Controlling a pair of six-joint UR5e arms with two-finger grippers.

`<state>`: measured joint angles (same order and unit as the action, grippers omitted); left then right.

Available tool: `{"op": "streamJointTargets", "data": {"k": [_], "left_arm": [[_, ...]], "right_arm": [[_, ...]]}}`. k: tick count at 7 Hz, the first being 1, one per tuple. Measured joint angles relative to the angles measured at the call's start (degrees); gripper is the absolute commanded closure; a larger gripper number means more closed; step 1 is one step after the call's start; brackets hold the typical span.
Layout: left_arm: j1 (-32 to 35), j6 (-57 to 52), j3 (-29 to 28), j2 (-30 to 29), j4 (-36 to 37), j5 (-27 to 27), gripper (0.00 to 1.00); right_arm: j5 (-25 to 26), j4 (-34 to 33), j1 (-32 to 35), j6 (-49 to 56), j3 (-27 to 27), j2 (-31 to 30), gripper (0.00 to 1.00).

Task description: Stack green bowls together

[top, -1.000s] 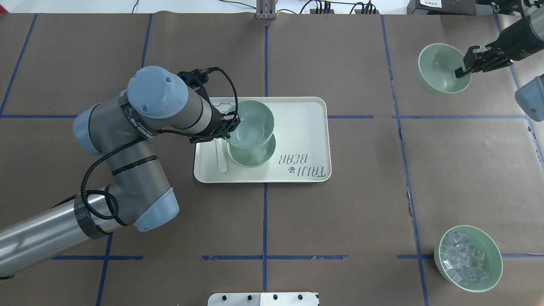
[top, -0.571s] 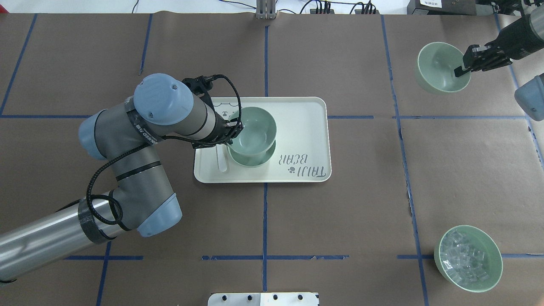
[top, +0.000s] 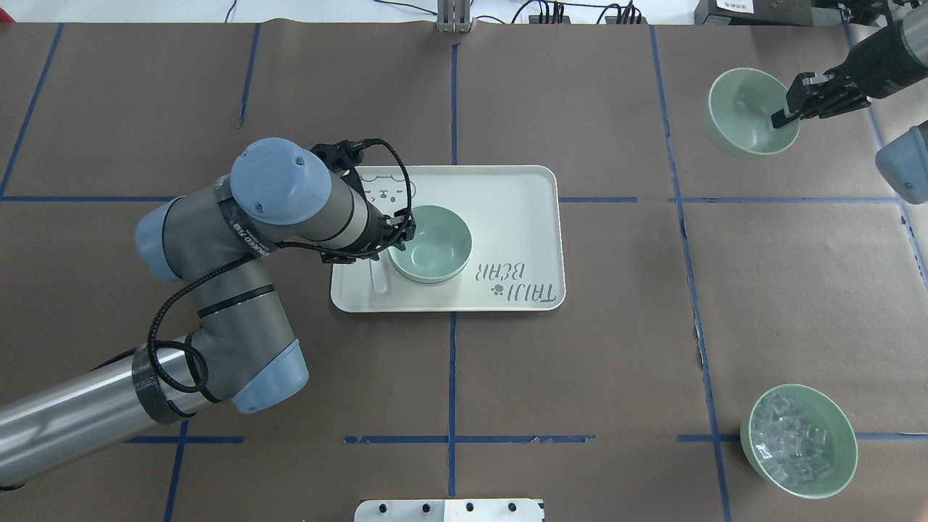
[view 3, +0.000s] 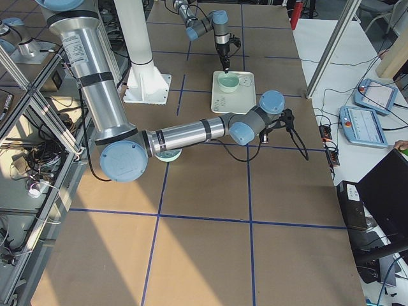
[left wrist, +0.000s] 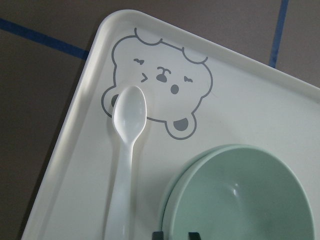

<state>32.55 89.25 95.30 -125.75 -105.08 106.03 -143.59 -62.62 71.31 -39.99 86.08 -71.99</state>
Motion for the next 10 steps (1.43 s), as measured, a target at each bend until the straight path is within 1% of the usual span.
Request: {"op": "streamJointTargets", "data": {"k": [2, 3, 4, 6, 8, 9, 10], "left_arm": [[1.61, -2.47, 2.05, 0.95, 1.78, 0.21, 0.00], [3.84, -7.09, 4.30, 1.40, 5.08, 0.45, 0.00], [6.59, -12.08, 6.46, 1.85, 8.32, 1.31, 0.00], [12.54, -20.33, 10.53, 5.49, 10.42, 4.71, 0.00], [18.48, -29.63, 12.08, 9.66, 10.62, 8.30, 0.00], [21.85, -34.98, 12.19, 12.03, 10.50, 10.85, 0.00], [24.89, -40.13, 12.12, 14.28, 10.33, 13.09, 0.00]], "right_arm": [[0.16, -0.02, -2.41, -6.51, 1.70, 2.71, 1.00], [0.54, 0.02, -4.52, -10.71, 2.30, 4.83, 1.00], [1.98, 0.03, -7.26, -14.46, 3.45, 6.29, 1.00], [7.99, -0.05, -14.61, -22.46, 6.46, 8.67, 1.00], [16.30, -0.63, -23.23, -28.60, 6.87, 12.65, 1.00], [19.81, -2.33, -26.93, -30.12, 6.83, 14.87, 1.00], [22.16, -5.47, -29.67, -30.75, 6.76, 17.45, 1.00]]}}
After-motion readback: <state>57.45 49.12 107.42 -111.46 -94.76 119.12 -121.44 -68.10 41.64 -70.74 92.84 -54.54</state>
